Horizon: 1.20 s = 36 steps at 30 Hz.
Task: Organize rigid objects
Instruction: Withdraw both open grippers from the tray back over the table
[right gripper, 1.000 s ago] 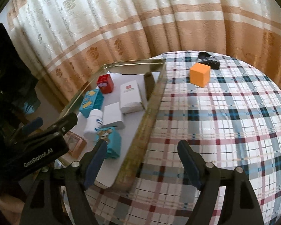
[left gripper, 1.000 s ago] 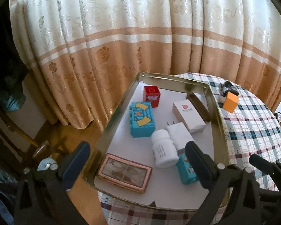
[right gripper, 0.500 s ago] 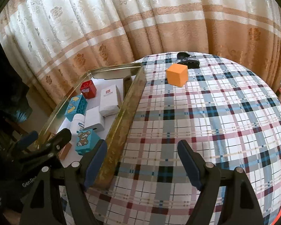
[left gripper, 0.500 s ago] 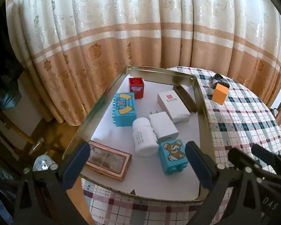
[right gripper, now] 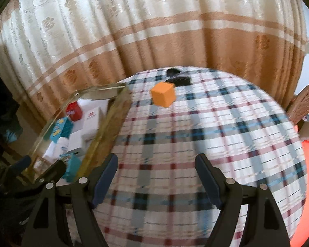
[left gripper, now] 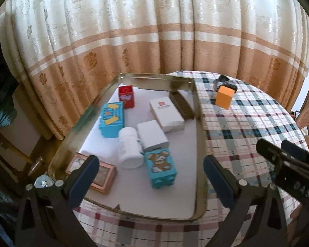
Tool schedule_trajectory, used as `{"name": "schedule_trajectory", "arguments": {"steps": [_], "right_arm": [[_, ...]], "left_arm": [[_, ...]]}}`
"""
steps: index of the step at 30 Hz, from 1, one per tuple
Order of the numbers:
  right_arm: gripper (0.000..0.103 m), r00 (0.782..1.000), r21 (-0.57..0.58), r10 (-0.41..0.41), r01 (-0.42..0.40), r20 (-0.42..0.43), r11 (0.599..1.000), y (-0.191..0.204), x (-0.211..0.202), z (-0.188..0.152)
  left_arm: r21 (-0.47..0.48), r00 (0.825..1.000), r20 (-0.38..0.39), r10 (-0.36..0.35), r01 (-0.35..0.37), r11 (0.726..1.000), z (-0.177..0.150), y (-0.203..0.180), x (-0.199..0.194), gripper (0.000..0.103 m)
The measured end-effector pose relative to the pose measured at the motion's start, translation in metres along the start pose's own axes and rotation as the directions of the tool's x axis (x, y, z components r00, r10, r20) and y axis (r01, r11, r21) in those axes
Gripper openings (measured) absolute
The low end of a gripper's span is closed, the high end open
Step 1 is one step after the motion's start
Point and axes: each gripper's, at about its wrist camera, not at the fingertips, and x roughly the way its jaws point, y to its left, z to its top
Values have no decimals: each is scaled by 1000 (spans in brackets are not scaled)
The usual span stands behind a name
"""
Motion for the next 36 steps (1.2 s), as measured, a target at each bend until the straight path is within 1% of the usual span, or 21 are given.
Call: {"name": "schedule_trajectory", "arguments": {"steps": [5, 9, 12, 18, 21, 24, 29, 32, 36], "right_arm": [[79, 995, -24, -89, 90, 45, 996, -21, -2, 2], [79, 990, -18, -130, 131, 53, 991, -40, -1, 5], [79, 986, -7, -159, 160, 50, 987, -57, 1, 7], [79, 976, -25, -208, 210, 60, 977, -76, 4, 10], [79, 975, -30, -213, 215, 54, 976, -84, 6, 13], [79, 971, -32, -229, 231, 68, 972, -92, 6, 18], [79, 966, -35, -249, 252, 71, 967, -104, 12, 25], [79, 972, -5, -229, 230, 60, 973, -112, 15, 29], [79, 967, -16, -246, 248, 73, 969, -118, 20, 36]], "left_arm": [[25, 999, 41, -22, 21, 999, -6, -20, -5, 102], [59, 996, 65, -55, 51, 997, -8, -39, -8, 102], [88, 995, 69, -78, 72, 993, -8, -54, -8, 102], [155, 994, 71, -85, 73, 985, -10, -83, -4, 102], [191, 994, 71, -82, 67, 979, -9, -96, 0, 102], [208, 993, 69, -96, 80, 975, -3, -107, 5, 102], [221, 994, 56, -98, 84, 972, 9, -123, 20, 102], [230, 994, 46, -102, 89, 969, 16, -131, 31, 102], [234, 995, 31, -97, 87, 968, 27, -142, 48, 102]]}}
